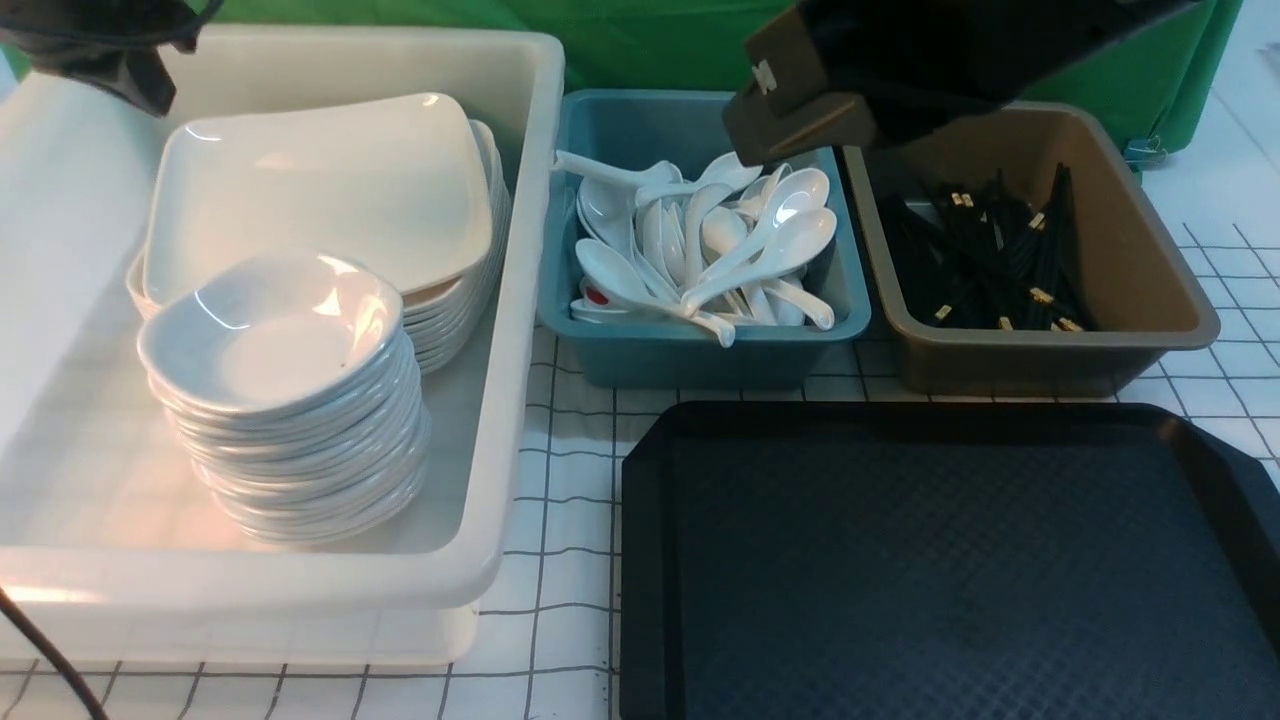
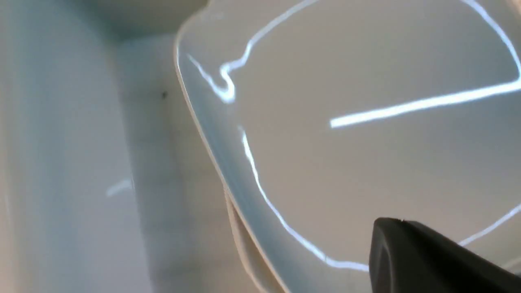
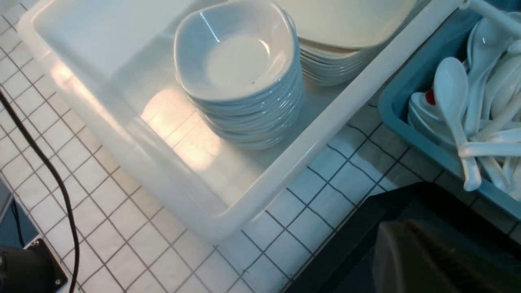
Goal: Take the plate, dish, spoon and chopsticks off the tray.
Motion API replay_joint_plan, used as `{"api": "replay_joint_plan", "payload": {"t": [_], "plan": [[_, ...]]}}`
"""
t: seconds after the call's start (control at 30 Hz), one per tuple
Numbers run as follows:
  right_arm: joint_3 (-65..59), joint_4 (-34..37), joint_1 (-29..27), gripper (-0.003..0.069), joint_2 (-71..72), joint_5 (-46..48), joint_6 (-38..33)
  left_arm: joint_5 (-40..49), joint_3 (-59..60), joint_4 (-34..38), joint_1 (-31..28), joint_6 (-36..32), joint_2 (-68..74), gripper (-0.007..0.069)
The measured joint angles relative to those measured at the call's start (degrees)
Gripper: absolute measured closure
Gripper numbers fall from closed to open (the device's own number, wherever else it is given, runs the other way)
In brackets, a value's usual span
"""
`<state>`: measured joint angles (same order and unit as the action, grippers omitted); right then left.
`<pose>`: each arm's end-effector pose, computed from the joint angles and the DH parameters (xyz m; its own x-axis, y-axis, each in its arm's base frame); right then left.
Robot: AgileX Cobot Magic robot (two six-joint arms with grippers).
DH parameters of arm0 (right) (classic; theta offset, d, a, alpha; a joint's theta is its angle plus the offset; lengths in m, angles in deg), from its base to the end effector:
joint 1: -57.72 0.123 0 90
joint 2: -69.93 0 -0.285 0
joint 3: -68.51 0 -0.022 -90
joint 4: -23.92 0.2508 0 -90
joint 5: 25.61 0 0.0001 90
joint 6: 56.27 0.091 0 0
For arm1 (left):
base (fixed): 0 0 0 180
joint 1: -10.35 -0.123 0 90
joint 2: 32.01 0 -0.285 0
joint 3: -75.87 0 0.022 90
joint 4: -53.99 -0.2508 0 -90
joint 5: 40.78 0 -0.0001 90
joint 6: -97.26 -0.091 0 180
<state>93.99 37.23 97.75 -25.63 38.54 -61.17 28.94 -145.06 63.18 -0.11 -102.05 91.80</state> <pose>0.2331 0.2205 0.4513 -0.5409 -0.4323 -0.7214 -0.7349 0.6602 0.1554 0.4414 0.0676 0.3330 -0.8678 0.1186 -0.4825 0.1348 0.9909 0.0012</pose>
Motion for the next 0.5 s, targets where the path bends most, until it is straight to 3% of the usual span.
{"api": "replay_joint_plan", "payload": {"t": [0.27,0.5], "plan": [[0.00,0.00,0.00,0.0659,0.00,0.00,-1.52,-0.36,20.39,-1.94,-0.63,0.45,-8.66,0.0635],[0.00,0.26,0.00,0.0655,0.00,2.44,-2.80,-5.57,27.81,-2.32,-0.63,0.45,-8.44,0.0635]]}}
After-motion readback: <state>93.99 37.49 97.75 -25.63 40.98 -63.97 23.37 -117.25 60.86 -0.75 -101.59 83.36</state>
